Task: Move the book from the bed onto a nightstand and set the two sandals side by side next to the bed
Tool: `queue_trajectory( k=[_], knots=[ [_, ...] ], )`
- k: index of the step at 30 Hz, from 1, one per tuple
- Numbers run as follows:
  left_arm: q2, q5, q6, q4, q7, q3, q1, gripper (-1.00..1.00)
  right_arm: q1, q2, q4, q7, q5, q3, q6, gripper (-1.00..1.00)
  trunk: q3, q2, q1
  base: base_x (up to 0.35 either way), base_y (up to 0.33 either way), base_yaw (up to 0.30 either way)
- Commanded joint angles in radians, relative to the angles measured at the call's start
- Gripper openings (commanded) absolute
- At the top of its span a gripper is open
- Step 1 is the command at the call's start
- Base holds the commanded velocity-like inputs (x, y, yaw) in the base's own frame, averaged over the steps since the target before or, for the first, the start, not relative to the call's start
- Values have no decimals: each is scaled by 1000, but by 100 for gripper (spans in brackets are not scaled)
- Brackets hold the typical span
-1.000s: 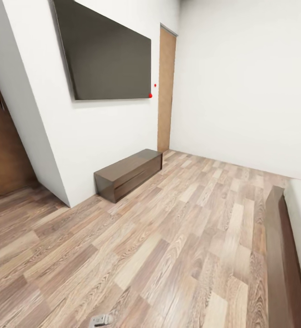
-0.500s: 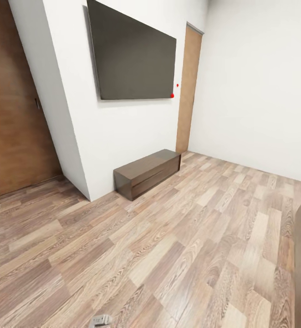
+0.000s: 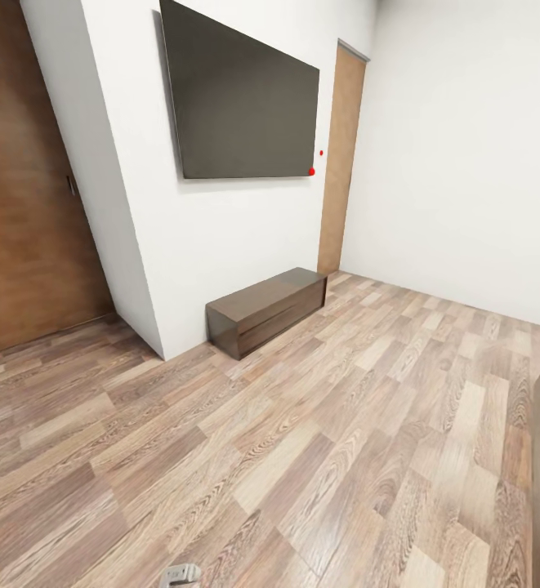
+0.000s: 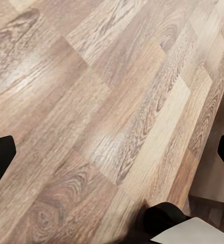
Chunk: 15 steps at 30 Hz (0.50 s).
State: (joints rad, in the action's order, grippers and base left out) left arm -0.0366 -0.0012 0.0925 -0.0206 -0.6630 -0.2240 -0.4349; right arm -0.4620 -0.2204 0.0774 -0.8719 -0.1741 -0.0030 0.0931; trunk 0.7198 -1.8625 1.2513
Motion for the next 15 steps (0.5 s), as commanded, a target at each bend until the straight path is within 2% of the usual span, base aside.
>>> queue_trajectory(
  k=[1,8,15],
  knots=[
    [0,0,4,2,-3,-2,-1,100,-1,0,2,-4,-10,0,10,100,1,0,0,0,0,0],
    [0,0,4,1,-2,-2,-1,100,-1,0,2,-4,-10,0,9,100,1,0,0,22,0,0],
    [0,0,4,1,-2,-2,-1,100,-1,0,2,-4,-11,0,9,100,1,0,0,253,0,0]
  ],
)
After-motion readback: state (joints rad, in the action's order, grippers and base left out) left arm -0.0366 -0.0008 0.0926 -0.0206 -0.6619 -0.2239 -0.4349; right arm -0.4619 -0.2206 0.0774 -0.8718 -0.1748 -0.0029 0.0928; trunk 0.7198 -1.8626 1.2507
